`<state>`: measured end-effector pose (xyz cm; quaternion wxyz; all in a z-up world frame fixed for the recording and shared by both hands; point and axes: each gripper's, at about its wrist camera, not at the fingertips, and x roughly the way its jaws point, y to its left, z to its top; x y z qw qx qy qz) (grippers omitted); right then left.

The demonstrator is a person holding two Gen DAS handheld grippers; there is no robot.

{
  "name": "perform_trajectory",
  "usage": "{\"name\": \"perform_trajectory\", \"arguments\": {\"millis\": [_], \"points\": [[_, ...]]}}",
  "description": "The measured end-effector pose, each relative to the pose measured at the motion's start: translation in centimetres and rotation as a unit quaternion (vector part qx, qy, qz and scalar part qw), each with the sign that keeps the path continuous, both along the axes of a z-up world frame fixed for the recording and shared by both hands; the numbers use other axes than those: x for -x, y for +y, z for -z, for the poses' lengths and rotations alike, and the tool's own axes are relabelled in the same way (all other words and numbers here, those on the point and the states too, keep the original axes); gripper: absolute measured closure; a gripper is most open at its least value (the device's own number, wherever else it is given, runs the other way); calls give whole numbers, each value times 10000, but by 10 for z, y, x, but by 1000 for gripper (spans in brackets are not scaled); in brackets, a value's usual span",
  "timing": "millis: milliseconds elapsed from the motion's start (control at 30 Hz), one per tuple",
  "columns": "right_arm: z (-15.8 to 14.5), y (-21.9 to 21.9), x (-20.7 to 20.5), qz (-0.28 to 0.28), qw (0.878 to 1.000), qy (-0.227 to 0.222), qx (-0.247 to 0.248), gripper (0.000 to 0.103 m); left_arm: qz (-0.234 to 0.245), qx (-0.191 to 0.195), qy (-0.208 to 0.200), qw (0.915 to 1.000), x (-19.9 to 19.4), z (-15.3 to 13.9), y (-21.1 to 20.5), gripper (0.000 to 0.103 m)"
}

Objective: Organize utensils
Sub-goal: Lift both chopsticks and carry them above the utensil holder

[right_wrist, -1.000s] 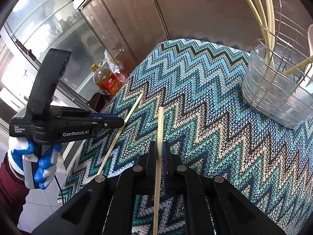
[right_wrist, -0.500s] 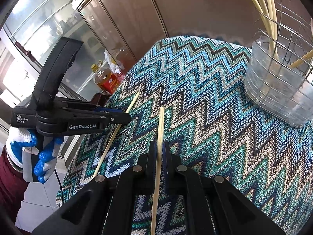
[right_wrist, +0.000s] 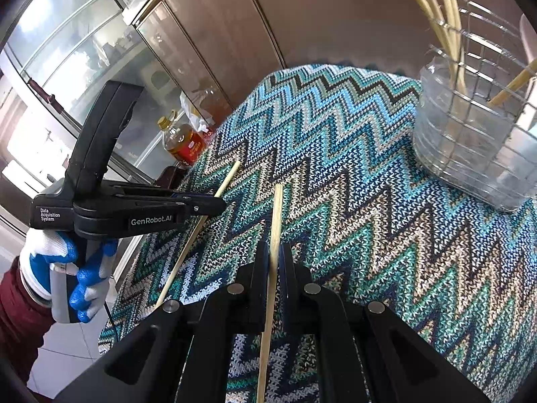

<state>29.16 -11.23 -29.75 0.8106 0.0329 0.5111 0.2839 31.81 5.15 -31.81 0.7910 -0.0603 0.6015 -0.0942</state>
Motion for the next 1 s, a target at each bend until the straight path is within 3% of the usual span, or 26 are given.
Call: {"name": "perform_trajectory", "arguments": {"millis": [400,633,800,1000], "points": [[-39,-21,39,268,9978,-573,-202,98,-180,289,-562,9978,36,-48,23,99],[-64,-30,78,431,9938,-956,-367,97,-221,484,-1357,9893,71,-87,19,99],[-83,-44,111,603,9889,-1276,-472,97,-204,442,-2112,9762,104,-118,3,99],[-105,-66,152,919,9797,-1688,-577,97,-230,221,-2991,9537,152,-156,-20,99]]}}
